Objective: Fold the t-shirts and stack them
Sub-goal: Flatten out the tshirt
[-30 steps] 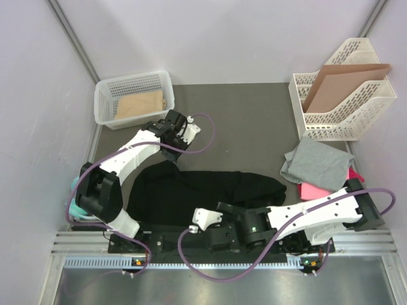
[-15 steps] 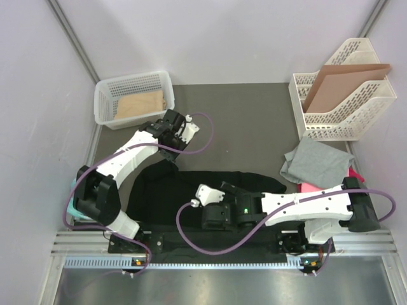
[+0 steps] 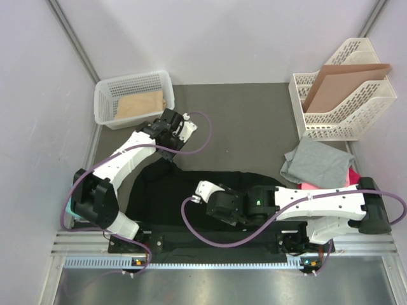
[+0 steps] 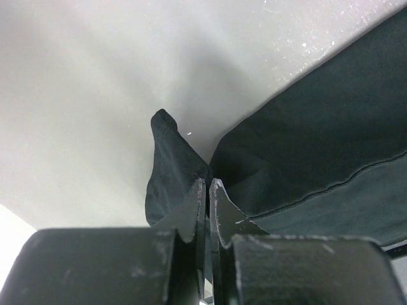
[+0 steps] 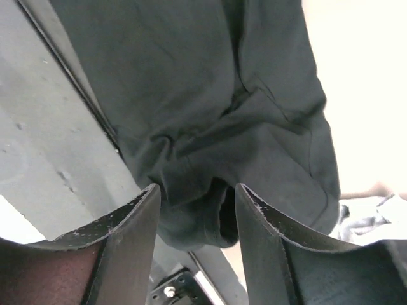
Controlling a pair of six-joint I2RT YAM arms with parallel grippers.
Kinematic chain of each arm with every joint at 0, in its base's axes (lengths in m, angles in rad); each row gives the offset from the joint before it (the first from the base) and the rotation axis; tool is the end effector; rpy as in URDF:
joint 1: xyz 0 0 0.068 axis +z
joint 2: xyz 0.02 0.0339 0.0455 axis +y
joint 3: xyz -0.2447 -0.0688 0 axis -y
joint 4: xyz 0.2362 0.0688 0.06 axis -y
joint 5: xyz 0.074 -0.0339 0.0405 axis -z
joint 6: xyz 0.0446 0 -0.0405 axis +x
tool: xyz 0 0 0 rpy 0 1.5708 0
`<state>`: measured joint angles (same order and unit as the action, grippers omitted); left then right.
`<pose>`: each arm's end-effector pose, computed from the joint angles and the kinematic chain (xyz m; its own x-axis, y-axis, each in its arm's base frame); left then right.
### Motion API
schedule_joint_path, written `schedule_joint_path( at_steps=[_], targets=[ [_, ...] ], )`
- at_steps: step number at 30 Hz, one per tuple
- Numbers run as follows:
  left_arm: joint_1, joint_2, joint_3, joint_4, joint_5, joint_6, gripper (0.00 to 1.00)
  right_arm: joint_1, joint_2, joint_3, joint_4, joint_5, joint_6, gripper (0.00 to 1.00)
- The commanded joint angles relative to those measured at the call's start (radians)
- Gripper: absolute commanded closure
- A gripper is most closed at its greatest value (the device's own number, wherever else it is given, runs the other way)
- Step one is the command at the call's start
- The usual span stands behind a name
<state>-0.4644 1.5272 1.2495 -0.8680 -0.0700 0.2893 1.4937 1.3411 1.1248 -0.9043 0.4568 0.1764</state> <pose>0.2712 -0.1324 0.2430 -0.6606 0.6492 -0.3771 0.6359 0.7508 0.1787 0.0394 0.2552 0.2570 -0.2227 -0.8380 -0.4981 -0.8542 0.4140 -0.3146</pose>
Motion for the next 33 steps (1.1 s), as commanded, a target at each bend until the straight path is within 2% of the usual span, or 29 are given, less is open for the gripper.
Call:
schedule_joint_path(
  at_steps=[1, 7, 11, 13, 14, 16, 17, 20, 25, 33],
  targets=[
    [0.004, -0.041, 0.041, 0.000, -0.014, 0.010, 1.00, -0.052, -0.028, -0.025, 0.080, -0.076, -0.032, 0.50],
    [0.006, -0.052, 0.041, -0.005, -0.027, 0.017, 1.00, -0.078, 0.001, -0.039, 0.096, -0.078, -0.063, 0.52],
    [0.007, -0.058, 0.037, -0.003, -0.030, 0.022, 1.00, -0.090, 0.004, -0.040, 0.104, -0.099, -0.074, 0.59],
    [0.006, -0.061, 0.033, -0.003, -0.028, 0.024, 1.00, -0.099, 0.006, -0.039, 0.113, -0.106, -0.074, 0.72],
    [0.007, -0.061, 0.030, -0.002, -0.028, 0.022, 1.00, -0.101, 0.006, -0.039, 0.116, -0.109, -0.075, 0.88],
    [0.007, -0.061, 0.025, 0.006, -0.028, 0.022, 1.00, -0.108, 0.006, -0.037, 0.122, -0.112, -0.072, 0.98],
    [0.009, -0.062, 0.021, 0.006, -0.030, 0.022, 1.00, -0.110, 0.007, -0.034, 0.123, -0.115, -0.071, 1.00],
    [0.009, -0.068, 0.013, 0.011, -0.037, 0.027, 1.00, -0.113, 0.009, -0.025, 0.120, -0.112, -0.068, 1.00],
    [0.013, -0.078, 0.008, 0.012, -0.036, 0.031, 1.00, -0.145, -0.016, -0.005, 0.127, -0.024, -0.049, 1.00],
    [0.033, -0.104, 0.021, 0.021, -0.074, 0.033, 1.00, -0.279, -0.095, 0.147, 0.142, 0.244, 0.027, 1.00]
  ],
)
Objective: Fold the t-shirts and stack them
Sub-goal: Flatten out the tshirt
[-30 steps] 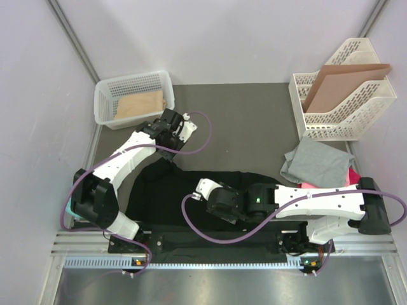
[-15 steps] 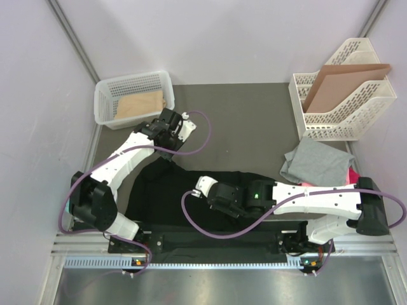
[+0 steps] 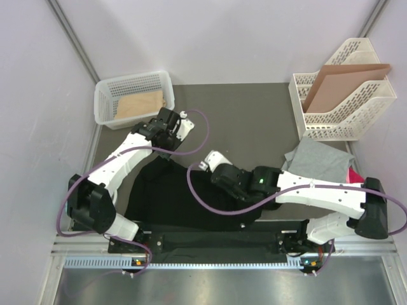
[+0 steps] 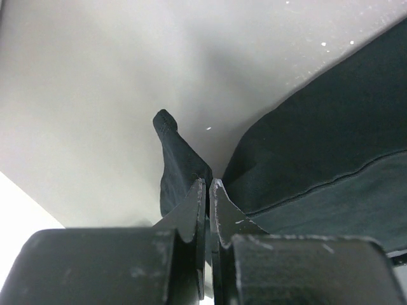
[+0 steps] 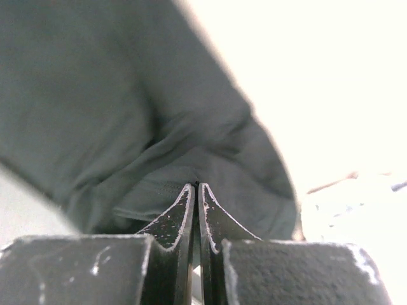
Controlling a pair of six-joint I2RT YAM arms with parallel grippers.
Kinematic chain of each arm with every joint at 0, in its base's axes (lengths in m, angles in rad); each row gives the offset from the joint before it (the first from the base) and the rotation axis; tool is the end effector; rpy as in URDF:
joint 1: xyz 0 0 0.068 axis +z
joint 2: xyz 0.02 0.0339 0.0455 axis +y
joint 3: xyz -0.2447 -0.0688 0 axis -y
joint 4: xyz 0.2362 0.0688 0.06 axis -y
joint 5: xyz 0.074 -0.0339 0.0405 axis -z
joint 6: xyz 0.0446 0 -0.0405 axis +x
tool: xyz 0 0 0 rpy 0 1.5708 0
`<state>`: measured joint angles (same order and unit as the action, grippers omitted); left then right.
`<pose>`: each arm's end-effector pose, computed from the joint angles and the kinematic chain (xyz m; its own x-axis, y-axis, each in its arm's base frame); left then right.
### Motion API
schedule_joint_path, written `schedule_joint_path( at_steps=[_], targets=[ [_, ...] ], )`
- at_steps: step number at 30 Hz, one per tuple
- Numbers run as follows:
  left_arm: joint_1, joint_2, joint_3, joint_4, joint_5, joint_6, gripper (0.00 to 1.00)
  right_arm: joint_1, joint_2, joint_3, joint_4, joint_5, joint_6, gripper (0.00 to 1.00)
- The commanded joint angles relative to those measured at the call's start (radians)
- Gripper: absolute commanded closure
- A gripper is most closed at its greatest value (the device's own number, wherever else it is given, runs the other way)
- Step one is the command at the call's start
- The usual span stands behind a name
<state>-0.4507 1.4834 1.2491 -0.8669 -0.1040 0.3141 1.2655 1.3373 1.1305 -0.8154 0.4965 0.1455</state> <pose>0.2683 -0.1247 0.2552 -0.6426 0.6524 -0.4018 0.6198 0.7509 0.2279 0.1002 0.2472 0.2652 -0.3645 -0.7325 -0.5749 -0.7187 0.6139 -0.3265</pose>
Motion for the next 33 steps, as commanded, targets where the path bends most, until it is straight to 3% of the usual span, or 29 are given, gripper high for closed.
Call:
schedule_joint_path(
  at_steps=[1, 6, 10, 14, 18, 23, 33],
  targets=[
    [0.041, -0.066, 0.045, 0.022, -0.046, 0.014, 1.00, -0.058, -0.104, 0.159, 0.048, 0.244, 0.072, 1.00],
    [0.182, -0.104, 0.194, 0.009, -0.005, 0.045, 1.00, -0.084, -0.208, 0.244, 0.009, 0.304, 0.120, 1.00],
    [0.305, -0.107, 0.300, -0.035, 0.018, 0.091, 1.00, -0.077, -0.230, 0.270, -0.186, 0.297, 0.282, 1.00],
    [0.330, -0.149, 0.314, -0.035, 0.009, 0.117, 1.00, 0.032, -0.288, 0.245, -0.367, 0.338, 0.544, 1.00],
    [0.334, -0.156, 0.429, -0.079, 0.010, 0.112, 1.00, 0.121, -0.343, 0.326, -0.453, 0.427, 0.652, 1.00],
    [0.334, -0.150, 0.685, -0.185, 0.050, 0.100, 1.00, 0.147, -0.328, 0.506, -0.447, 0.514, 0.533, 1.00],
    [0.334, -0.196, 1.070, -0.317, 0.041, 0.117, 1.00, 0.198, -0.147, 1.167, -0.269, 0.522, 0.067, 1.00]
  ],
)
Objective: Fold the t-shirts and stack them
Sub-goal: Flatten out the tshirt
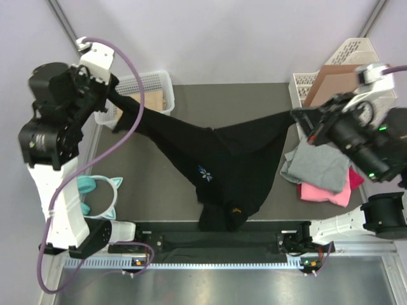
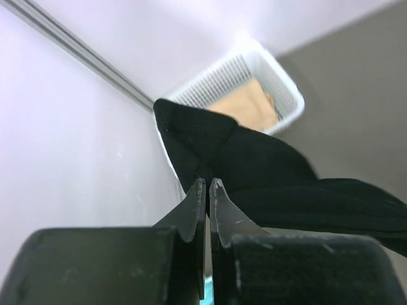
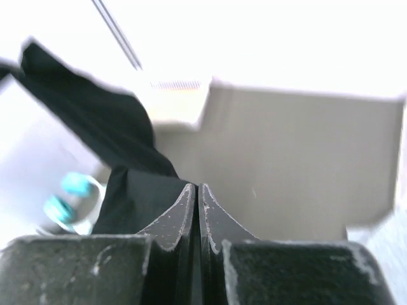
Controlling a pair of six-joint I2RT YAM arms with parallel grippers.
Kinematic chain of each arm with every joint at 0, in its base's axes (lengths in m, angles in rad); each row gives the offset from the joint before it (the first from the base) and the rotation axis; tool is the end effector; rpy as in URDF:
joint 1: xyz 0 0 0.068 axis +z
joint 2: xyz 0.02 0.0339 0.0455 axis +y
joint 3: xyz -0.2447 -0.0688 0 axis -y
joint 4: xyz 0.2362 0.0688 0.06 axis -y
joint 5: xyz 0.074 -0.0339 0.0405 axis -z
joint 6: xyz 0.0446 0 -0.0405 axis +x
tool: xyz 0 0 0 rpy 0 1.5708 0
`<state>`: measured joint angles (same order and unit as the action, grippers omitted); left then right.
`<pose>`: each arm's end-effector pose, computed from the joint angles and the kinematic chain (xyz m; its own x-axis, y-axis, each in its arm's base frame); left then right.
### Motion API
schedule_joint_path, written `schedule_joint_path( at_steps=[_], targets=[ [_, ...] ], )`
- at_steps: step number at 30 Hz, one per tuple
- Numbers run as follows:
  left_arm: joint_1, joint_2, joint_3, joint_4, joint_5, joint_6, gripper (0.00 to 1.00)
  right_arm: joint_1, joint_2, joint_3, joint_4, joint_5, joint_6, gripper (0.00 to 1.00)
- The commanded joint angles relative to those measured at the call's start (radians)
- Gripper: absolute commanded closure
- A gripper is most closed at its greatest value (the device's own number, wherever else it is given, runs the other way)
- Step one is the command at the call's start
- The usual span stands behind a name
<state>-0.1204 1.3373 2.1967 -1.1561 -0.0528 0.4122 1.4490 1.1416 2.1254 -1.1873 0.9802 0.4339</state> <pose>0.1844 -0.0199 0.5350 -0.2380 0.4318 -0.8700 0.1803 0.8998 0.3973 0.0484 0.0906 0.5459 -0.2131 0.1859 -0.9592 -0.4015 0.8783 0.2594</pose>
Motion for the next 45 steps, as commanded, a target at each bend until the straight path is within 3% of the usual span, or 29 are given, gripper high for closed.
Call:
schedule_joint_path(
  at_steps=[1, 5, 11, 14, 18, 23, 24, 26, 27, 28, 31, 33, 37, 45],
  targets=[
    [0.004, -0.082, 0.121, -0.002, -0.021, 0.020, 1.00, 0.014, 0.055, 0.194, 0.121, 0.038, -0.280, 1.00],
    [0.004, -0.164, 0.097, 0.039, -0.030, 0.030, 1.00, 0.016, 0.012, 0.200, 0.241, 0.034, -0.356, 1.00],
    [0.004, -0.256, 0.057, -0.031, 0.039, 0.048, 0.96, 0.016, -0.075, 0.093, 0.285, 0.072, -0.366, 1.00],
    [0.004, -0.306, -0.095, -0.019, 0.047, 0.042, 0.97, 0.014, -0.098, 0.033, 0.302, 0.135, -0.365, 1.00],
    [0.004, -0.360, -0.424, 0.149, 0.031, 0.060, 0.98, 0.016, -0.126, -0.085, 0.415, 0.224, -0.466, 1.00],
    [0.004, -0.293, -0.636, 0.332, -0.021, 0.095, 1.00, -0.010, -0.108, -0.183, 0.492, 0.302, -0.532, 1.00],
    [0.004, -0.279, -0.691, 0.366, -0.047, 0.112, 1.00, -0.037, -0.105, -0.206, 0.499, 0.292, -0.535, 1.00],
    [0.004, -0.228, -0.730, 0.462, -0.071, 0.128, 1.00, -0.229, -0.089, -0.292, 0.485, 0.143, -0.512, 1.00],
    [0.004, -0.189, -0.748, 0.484, -0.087, 0.148, 1.00, -0.327, -0.071, -0.304, 0.424, 0.039, -0.382, 1.00],
    [0.004, -0.167, -0.752, 0.524, -0.110, 0.154, 1.00, -0.560, -0.028, -0.324, 0.369, -0.191, -0.354, 1.00],
    [0.005, -0.093, -0.762, 0.587, -0.171, 0.210, 1.00, -0.825, 0.015, -0.477, 0.461, -0.414, -0.314, 1.00],
    [0.005, -0.040, -0.782, 0.670, -0.209, 0.273, 1.00, -0.898, 0.036, -0.553, 0.520, -0.465, -0.316, 1.00],
    [0.014, 0.075, -0.772, 0.769, -0.271, 0.341, 1.00, -1.045, 0.180, -0.545, 0.586, -0.572, -0.316, 1.00],
    [0.038, 0.360, -0.671, 0.961, -0.380, 0.458, 1.00, -1.073, 0.464, -0.388, 0.635, -0.614, -0.333, 1.00]
  ],
)
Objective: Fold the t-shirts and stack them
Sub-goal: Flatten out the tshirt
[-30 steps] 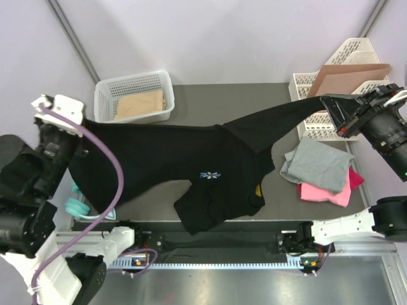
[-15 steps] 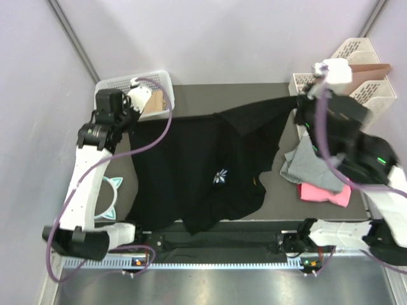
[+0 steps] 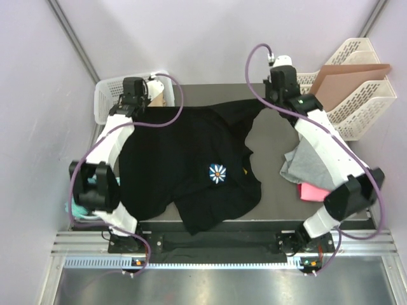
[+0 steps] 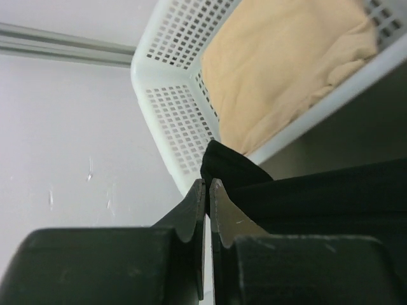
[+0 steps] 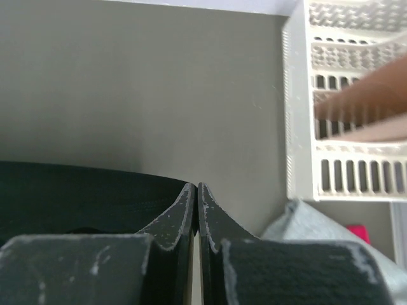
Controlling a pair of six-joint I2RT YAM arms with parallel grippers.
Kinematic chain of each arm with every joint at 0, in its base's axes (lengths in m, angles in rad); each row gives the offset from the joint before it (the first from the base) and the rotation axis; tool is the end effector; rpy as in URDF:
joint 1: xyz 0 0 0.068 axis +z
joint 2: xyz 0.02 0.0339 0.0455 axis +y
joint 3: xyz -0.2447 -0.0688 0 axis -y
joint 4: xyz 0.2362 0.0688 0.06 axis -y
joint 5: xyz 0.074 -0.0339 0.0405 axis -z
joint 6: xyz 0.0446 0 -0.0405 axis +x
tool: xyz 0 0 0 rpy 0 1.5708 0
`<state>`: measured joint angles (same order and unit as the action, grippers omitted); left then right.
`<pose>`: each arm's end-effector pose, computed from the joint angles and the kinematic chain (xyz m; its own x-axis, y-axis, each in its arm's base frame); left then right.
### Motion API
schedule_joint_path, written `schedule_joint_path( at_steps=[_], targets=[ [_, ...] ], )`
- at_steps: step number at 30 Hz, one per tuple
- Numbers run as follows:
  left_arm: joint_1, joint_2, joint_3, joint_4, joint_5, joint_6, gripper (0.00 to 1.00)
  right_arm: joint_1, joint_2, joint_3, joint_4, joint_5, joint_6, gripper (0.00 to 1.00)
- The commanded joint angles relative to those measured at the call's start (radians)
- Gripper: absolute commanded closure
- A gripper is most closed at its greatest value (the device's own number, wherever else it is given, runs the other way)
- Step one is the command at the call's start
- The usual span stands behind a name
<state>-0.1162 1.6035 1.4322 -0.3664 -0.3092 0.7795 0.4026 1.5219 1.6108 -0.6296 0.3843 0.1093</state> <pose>0.3701 -0.0295 0.3173 -0.4667 0.7286 -0.5013 0.2515 0.6528 0.7146 0.3165 0.1166 0.3793 -0.4781 -0.0937 -0.8733 -0.0154 0.9950 -0.0983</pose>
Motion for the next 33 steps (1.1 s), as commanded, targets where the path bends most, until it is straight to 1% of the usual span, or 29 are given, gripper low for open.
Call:
schedule_joint_path(
  at_steps=[1, 3, 4, 7, 8, 11, 13, 15, 16, 17, 18, 19, 20, 21, 23, 24, 26, 27, 28, 30, 31, 32, 33],
  targets=[
    [0.035, 0.117, 0.106, 0.185, -0.128, 0.096, 1.00, -0.028, 0.105, 0.173, 0.074, -0.015, -0.008, 1.00],
    [0.041, 0.174, 0.128, 0.216, -0.131, 0.118, 1.00, -0.031, 0.159, 0.224, 0.065, -0.012, -0.011, 1.00],
    [0.043, 0.193, 0.138, 0.243, -0.134, 0.125, 1.00, -0.039, 0.173, 0.274, 0.056, -0.013, -0.011, 1.00],
    [0.052, 0.285, 0.218, 0.264, -0.159, 0.155, 1.00, -0.064, 0.230, 0.377, 0.025, -0.018, 0.000, 1.00],
    [0.058, 0.311, 0.279, 0.262, -0.168, 0.156, 1.00, -0.068, 0.241, 0.399, 0.018, -0.016, 0.003, 1.00],
    [0.073, 0.409, 0.385, 0.262, -0.198, 0.159, 1.00, -0.082, 0.254, 0.426, 0.004, 0.017, -0.002, 1.00],
    [0.082, 0.432, 0.419, 0.267, -0.217, 0.156, 1.00, -0.084, 0.242, 0.411, 0.013, 0.048, -0.008, 1.00],
    [0.084, 0.434, 0.439, 0.207, -0.206, 0.124, 1.00, -0.082, 0.232, 0.399, 0.010, 0.028, -0.003, 1.00],
    [0.082, 0.420, 0.427, 0.193, -0.197, 0.112, 1.00, -0.082, 0.230, 0.379, 0.004, -0.045, 0.006, 0.88],
    [0.079, 0.379, 0.365, 0.210, -0.179, 0.097, 1.00, -0.081, 0.233, 0.370, -0.007, -0.100, 0.027, 0.70],
    [0.078, 0.354, 0.323, 0.225, -0.170, 0.093, 1.00, -0.077, 0.251, 0.365, -0.045, -0.146, 0.039, 0.26],
    [0.076, 0.328, 0.280, 0.240, -0.162, 0.092, 1.00, -0.071, 0.264, 0.347, -0.065, -0.188, 0.049, 0.07],
    [0.076, 0.288, 0.207, 0.260, -0.154, 0.092, 1.00, -0.062, 0.270, 0.330, -0.079, -0.180, 0.064, 0.01],
    [0.076, 0.271, 0.179, 0.276, -0.151, 0.092, 1.00, -0.051, 0.267, 0.304, -0.087, -0.176, 0.073, 0.00],
    [0.076, 0.236, 0.124, 0.276, -0.146, 0.090, 1.00, -0.050, 0.233, 0.191, -0.061, -0.140, 0.116, 0.00],
    [0.076, 0.227, 0.108, 0.280, -0.143, 0.092, 1.00, -0.050, 0.175, 0.148, -0.027, -0.142, 0.125, 0.00],
    [0.076, 0.207, 0.085, 0.281, -0.139, 0.093, 1.00, -0.050, 0.111, 0.026, -0.006, -0.205, 0.168, 0.00],
    [0.076, 0.204, 0.085, 0.274, -0.134, 0.092, 1.00, -0.041, 0.048, -0.020, 0.016, -0.243, 0.176, 0.00],
    [0.076, 0.202, 0.086, 0.262, -0.131, 0.089, 1.00, -0.033, 0.029, -0.094, 0.010, -0.269, 0.191, 0.00],
    [0.075, 0.197, 0.097, 0.248, -0.125, 0.076, 1.00, -0.019, -0.009, -0.170, -0.017, -0.312, 0.228, 0.00],
    [0.075, 0.197, 0.103, 0.236, -0.122, 0.075, 1.00, -0.019, -0.025, -0.255, -0.015, -0.335, 0.246, 0.00],
    [0.073, 0.196, 0.105, 0.235, -0.122, 0.072, 1.00, -0.018, -0.044, -0.308, 0.008, -0.364, 0.271, 0.00],
    [0.072, 0.194, 0.105, 0.228, -0.122, 0.070, 1.00, -0.012, -0.080, -0.401, 0.045, -0.380, 0.288, 0.00]
  ],
)
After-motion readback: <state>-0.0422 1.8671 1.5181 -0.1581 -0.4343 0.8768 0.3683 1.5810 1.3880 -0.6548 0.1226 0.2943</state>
